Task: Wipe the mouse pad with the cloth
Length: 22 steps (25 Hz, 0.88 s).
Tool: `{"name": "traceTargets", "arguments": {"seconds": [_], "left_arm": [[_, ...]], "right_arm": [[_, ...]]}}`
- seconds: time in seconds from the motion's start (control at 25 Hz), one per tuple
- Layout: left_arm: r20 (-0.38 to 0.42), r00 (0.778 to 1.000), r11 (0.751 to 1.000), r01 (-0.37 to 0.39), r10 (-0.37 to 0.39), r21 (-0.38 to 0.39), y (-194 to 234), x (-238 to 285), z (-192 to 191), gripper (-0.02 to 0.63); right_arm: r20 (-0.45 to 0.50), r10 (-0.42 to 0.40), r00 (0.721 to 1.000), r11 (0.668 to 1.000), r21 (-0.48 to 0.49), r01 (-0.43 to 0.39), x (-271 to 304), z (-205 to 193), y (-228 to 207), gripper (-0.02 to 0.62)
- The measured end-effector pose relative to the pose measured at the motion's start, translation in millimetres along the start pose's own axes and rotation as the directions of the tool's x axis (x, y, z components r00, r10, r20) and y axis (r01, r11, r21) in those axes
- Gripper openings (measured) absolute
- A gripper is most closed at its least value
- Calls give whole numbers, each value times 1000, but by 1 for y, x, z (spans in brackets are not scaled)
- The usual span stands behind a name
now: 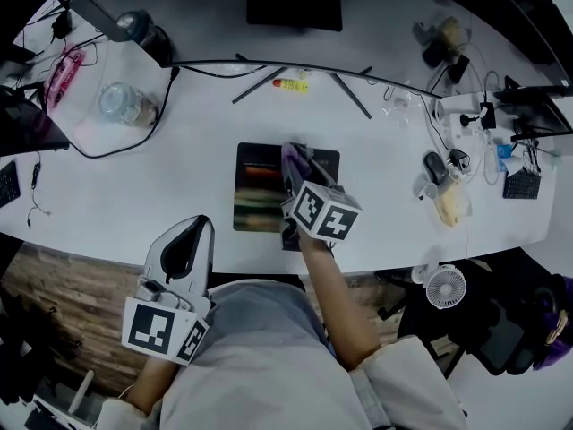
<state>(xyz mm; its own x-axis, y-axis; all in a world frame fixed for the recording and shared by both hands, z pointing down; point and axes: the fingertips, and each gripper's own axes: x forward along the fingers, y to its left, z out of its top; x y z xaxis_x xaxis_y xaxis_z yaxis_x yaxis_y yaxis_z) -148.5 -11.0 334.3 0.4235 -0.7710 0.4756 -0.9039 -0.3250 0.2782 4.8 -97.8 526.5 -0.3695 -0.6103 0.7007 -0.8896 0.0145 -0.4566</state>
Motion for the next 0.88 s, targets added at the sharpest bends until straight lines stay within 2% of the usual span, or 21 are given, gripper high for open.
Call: {"name": "traceTargets", "arguments": {"seconds": [0.88], "left_arm": [[10,1000,1000,-5,5,-2,11,-10,-2,0]], "right_arm": [[-26,50,998,999,-6,-50,16,-9,37,156]]}}
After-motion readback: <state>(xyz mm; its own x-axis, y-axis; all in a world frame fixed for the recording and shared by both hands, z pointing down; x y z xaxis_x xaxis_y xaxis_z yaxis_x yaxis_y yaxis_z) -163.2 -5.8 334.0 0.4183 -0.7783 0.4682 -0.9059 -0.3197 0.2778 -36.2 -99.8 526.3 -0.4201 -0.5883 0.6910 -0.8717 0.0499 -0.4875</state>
